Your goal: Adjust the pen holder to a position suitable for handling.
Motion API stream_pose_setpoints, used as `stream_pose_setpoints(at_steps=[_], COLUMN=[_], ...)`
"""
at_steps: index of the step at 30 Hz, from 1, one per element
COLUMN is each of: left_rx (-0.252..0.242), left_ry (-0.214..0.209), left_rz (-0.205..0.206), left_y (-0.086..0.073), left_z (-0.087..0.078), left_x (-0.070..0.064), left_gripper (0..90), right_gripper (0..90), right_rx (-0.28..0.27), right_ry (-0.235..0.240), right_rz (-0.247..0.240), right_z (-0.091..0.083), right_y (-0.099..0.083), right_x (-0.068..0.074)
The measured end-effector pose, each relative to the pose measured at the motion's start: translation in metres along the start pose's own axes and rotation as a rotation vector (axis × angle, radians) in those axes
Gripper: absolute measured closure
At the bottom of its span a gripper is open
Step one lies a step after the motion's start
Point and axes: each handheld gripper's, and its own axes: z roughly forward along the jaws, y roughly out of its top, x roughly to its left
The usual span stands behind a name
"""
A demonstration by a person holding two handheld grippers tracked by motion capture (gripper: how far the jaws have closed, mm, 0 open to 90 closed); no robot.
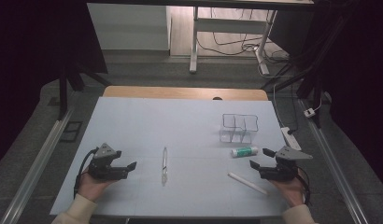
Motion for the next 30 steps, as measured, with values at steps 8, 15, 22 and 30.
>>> stream_pose_setpoints(at_steps=[8, 15, 22, 30], left_rx=[0.006, 0.007, 0.003, 0.0], left_ry=[-0.003, -0.005, -0.009, -0.015], left_rz=[0.004, 0.006, 0.011, 0.02], left_y=[0.0007, 0.0008, 0.0011, 0.0027], left_z=[0.0001, 0.0003, 0.0006, 0.0019], left_x=[0.0, -0.0003, 0.0006, 0.0008], left_gripper=[21.5, 21.7, 22.1, 22.1], right_gripper=[23.0, 24.2, 25.6, 26.1], right_rx=[0.003, 0.017, 0.026, 0.046], right_ry=[0.004, 0.004, 0.002, -0.018], right_rz=[-0.001, 0.012, 0.009, 0.021], right_z=[0.0009, 0.0023, 0.0035, 0.0066], right_y=[-0.0005, -0.0008, 0.0015, 0.0083], right_x=[0.0005, -0.0002, 0.0003, -0.0017])
